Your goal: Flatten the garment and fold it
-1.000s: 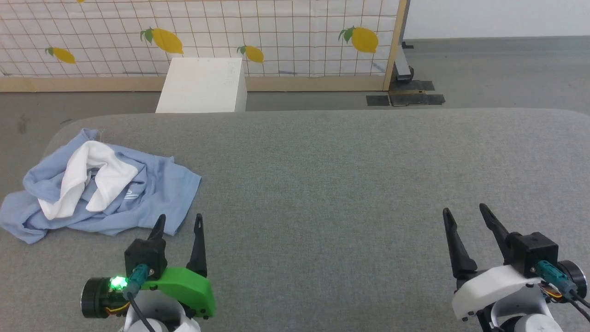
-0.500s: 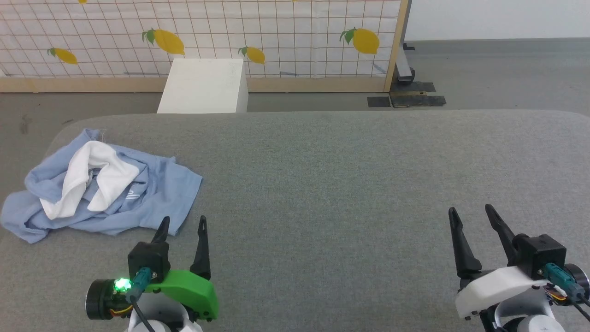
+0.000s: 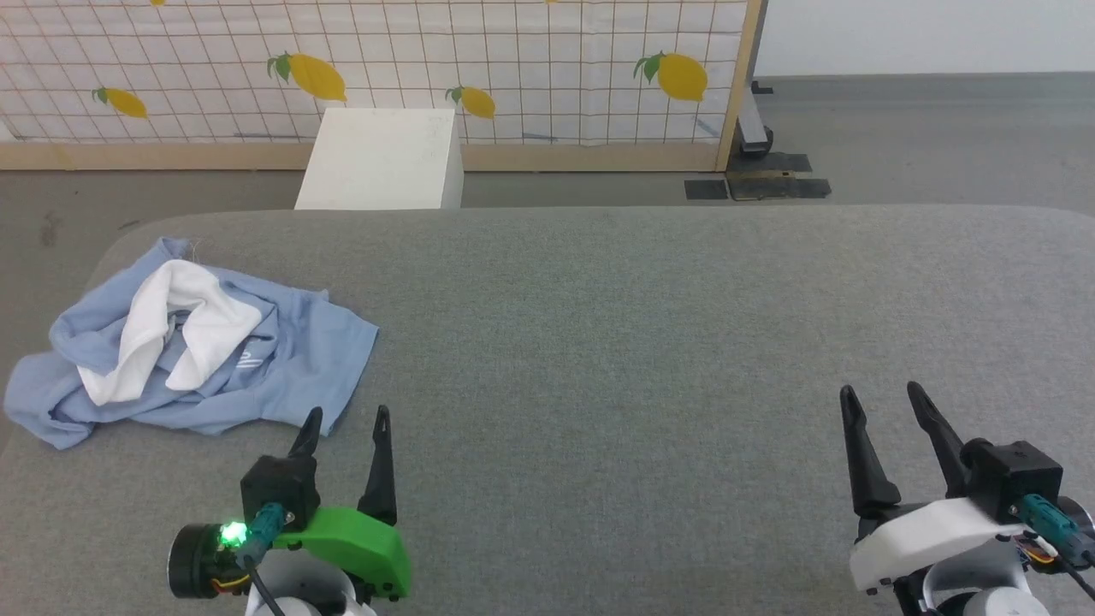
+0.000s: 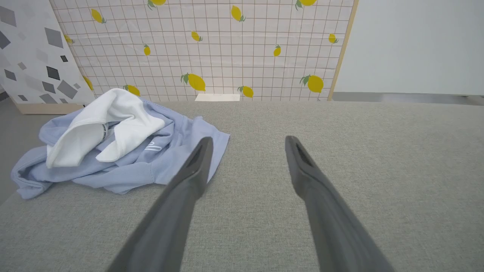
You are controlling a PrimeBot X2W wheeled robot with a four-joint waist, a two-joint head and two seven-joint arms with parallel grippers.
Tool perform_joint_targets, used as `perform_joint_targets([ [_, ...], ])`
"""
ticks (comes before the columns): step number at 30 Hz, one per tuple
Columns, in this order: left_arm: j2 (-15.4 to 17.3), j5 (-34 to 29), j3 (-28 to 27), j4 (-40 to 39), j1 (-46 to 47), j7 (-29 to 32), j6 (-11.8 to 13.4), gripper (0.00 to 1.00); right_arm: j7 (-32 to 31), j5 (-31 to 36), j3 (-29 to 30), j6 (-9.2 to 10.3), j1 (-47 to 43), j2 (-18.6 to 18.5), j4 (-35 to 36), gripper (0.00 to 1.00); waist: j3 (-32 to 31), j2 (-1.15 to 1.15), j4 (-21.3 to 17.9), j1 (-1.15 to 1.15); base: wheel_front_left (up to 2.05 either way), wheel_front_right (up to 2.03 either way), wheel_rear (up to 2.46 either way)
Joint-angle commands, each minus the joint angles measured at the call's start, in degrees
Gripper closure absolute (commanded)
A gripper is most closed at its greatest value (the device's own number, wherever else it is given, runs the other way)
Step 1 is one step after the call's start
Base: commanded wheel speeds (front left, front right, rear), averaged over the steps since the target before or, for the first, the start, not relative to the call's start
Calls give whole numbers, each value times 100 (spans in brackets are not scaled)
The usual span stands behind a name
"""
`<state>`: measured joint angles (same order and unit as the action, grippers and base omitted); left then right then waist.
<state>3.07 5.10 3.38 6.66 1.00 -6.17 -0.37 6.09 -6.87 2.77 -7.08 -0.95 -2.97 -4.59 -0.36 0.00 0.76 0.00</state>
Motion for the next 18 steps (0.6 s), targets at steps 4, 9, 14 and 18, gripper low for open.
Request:
perform_joint_targets([
  [4, 20, 54, 33, 71, 95, -95, 58, 0, 99, -105, 32, -19, 41, 4, -56, 0, -7, 0, 8, 0, 0, 0, 0],
  [9, 21, 95, 59, 131, 100, -155, 63, 0, 159, -165, 49, -21, 47, 5, -102, 0, -15, 0, 13, 0, 0, 0, 0],
  [14, 22, 132, 85, 188, 116, -215, 65, 0, 219, -225, 68, -23, 56, 5, -144, 0, -13, 0, 18, 0, 0, 0, 0],
  [18, 23, 164, 105, 240, 129, -262, 65, 0, 266, -273, 87, -24, 61, 6, -181, 0, -17, 0, 26, 0, 0, 0, 0],
])
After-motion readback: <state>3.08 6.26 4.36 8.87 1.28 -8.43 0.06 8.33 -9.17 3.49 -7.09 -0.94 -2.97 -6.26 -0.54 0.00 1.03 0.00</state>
